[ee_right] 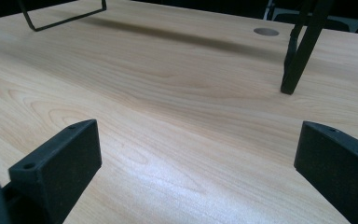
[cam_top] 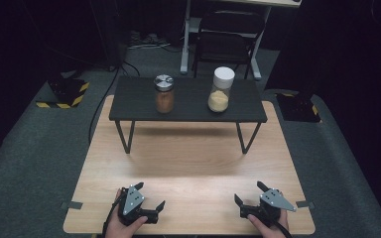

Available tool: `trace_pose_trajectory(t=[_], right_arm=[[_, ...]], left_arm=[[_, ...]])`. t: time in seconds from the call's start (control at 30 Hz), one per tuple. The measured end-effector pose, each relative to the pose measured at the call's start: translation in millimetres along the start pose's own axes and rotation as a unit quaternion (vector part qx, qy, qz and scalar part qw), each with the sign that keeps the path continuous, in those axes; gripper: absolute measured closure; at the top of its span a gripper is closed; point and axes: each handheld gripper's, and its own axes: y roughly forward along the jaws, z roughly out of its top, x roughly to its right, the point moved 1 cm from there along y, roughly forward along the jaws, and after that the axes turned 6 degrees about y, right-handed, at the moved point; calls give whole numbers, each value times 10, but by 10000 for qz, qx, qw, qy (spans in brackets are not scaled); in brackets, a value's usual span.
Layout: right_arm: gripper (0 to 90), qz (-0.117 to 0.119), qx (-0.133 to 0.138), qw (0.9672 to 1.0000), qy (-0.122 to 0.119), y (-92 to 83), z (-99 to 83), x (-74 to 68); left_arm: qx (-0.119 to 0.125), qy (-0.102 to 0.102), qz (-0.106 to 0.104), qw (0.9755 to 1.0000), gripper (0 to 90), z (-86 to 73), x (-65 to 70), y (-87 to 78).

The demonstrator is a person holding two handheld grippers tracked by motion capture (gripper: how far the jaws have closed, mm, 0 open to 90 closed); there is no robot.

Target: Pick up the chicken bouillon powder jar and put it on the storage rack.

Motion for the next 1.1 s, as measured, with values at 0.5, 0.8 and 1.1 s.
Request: trace_pose_trajectory(t=[0.5, 0.8, 1.1], right_arm=[[5, -25, -246, 9996, -154, -4, -23, 9], [5, 62, -205, 9998, -39, -37, -44, 73], [5, 32, -205, 9997, -152, -42, -48, 34]], left_arm=[[-35, 53, 8, 10000, 4, 13, 12, 5], [-104, 286, 37, 9995, 5, 44, 80, 23], [-95, 284, 31, 9995, 5, 41, 84, 21]])
